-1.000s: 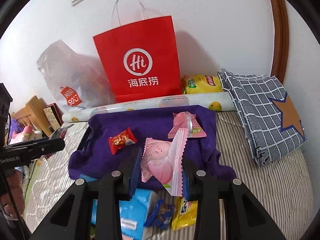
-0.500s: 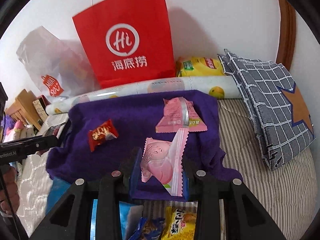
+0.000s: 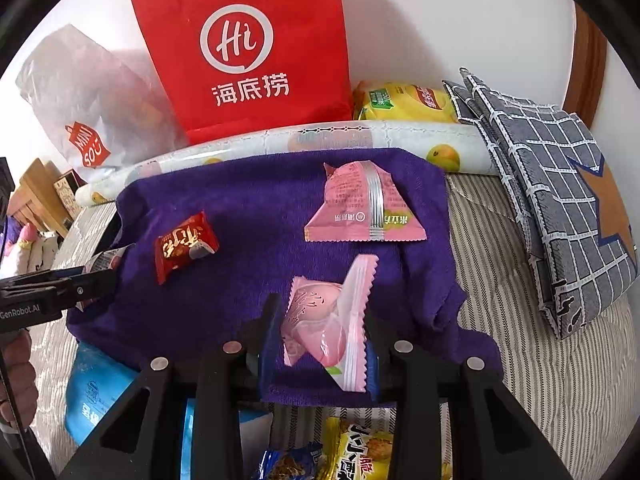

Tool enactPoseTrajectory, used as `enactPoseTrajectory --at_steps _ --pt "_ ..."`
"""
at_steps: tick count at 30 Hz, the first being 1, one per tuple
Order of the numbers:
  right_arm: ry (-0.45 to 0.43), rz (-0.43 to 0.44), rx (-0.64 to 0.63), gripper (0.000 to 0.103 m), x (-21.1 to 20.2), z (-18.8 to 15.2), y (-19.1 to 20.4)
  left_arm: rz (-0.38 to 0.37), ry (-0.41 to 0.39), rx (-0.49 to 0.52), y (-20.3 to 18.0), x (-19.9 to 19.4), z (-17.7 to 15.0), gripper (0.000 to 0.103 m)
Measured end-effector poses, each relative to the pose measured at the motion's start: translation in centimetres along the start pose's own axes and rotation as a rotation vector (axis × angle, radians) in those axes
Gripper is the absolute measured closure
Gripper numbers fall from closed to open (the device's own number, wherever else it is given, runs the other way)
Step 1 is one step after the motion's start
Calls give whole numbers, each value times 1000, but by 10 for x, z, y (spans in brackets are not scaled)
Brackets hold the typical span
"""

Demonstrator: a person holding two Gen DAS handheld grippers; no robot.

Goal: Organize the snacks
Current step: 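Open the right tool over the towel while the left tool releases the white packet, then move both tools back to the snack pile, right tool toward the yellow snack bag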

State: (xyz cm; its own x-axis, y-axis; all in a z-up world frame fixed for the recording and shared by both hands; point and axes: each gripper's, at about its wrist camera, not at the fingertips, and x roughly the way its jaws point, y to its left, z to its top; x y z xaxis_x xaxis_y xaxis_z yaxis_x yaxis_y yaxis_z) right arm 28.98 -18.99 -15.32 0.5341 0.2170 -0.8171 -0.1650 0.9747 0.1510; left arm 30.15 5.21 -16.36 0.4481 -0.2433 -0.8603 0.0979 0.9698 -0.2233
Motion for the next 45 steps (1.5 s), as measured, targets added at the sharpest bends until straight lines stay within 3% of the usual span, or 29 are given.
enactPoseTrajectory --at_steps 2,6,9,12,19,28,35,41,45 --pt "6 -3 4 65 0 0 -1 0 4 2 -1 1 0 47" --pt "-11 -25 4 46 -10 -2 -2 -3 22 15 -6 2 -3 39" --pt "-33 -40 -1 41 -22 -4 0 -7 6 15 -8 -6 -6 28" --pt "-49 -58 -1 37 -35 -6 2 -5 -15 24 -12 -18 -9 25" --pt "-107 -120 14 37 -68 -18 3 -6 -41 17 -11 -47 -18 24" --pt "-106 -183 15 37 -92 -49 -10 -7 -79 19 -11 -70 -40 24" --pt "-56 -148 52 37 -86 -74 -23 -43 -93 22 -13 -81 -58 24" --pt "-30 -114 59 37 -73 -92 -28 -7 -82 50 -11 -84 -78 24" --pt "-31 -81 84 37 -63 -92 -33 40 -76 15 -1 -85 -88 24"
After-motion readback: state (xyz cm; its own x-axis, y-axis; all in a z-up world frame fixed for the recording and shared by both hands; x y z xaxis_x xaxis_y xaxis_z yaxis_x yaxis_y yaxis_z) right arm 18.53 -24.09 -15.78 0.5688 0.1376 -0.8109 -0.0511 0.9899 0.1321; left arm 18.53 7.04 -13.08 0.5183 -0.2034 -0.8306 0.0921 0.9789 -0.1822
